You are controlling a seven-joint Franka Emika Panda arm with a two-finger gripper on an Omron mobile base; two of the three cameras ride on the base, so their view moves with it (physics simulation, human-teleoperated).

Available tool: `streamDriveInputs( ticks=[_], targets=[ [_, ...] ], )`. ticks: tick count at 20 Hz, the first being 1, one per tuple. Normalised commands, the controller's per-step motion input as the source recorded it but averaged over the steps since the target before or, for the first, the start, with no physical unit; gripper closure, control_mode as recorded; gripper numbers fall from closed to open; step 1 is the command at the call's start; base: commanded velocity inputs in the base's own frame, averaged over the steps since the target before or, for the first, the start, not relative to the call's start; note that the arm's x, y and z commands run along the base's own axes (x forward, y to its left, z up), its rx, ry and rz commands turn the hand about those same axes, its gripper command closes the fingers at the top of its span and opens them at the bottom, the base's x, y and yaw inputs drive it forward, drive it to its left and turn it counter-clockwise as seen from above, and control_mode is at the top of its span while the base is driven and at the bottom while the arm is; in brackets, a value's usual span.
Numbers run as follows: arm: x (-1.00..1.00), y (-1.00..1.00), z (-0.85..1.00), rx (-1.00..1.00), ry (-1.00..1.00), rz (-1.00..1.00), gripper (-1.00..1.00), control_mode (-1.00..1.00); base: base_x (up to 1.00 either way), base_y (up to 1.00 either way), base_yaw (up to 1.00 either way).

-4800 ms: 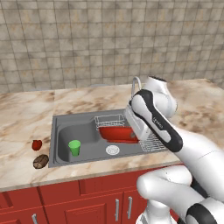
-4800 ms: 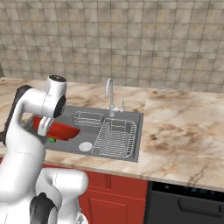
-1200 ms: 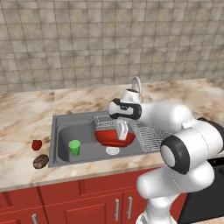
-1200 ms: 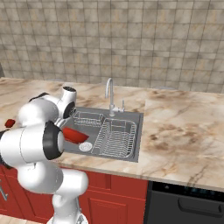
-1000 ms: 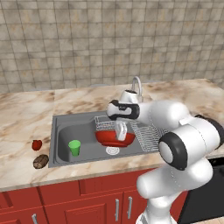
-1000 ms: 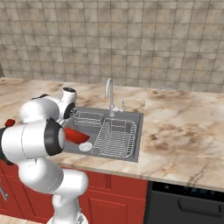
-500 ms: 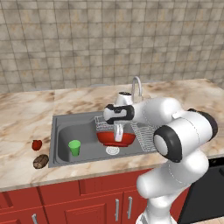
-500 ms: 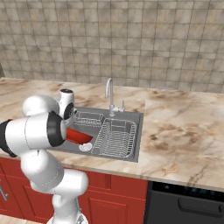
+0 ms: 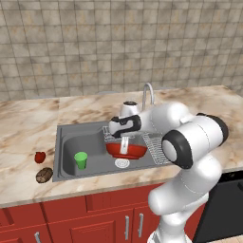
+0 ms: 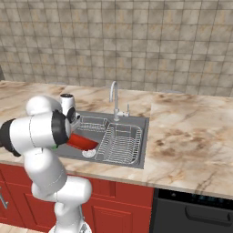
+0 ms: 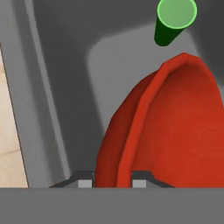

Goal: Remove the bell pepper and potato from the sink. Then move the bowl and cup from the counter to the sink for washing.

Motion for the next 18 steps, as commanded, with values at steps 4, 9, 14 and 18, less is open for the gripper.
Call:
streamDriveInputs(
  ticks=[4,9,14,18],
  targets=[
    [0.15,0.04,-0.12,-0.02,0.00,-0.06,1.00,-1.00,0.00,0.00,0.00],
    [0.12,0.06,-0.14,-0.02,0.00,-0.07,1.00,-1.00,0.00,0.00,0.00],
    [0.12,0.06,-0.13,-0.03,-0.01,-0.08,1.00,-1.00,0.00,0.00,0.00],
    [0.14,0.03,-0.12,-0.05,-0.02,-0.08,1.00,-1.00,0.00,0.00,0.00]
  ],
)
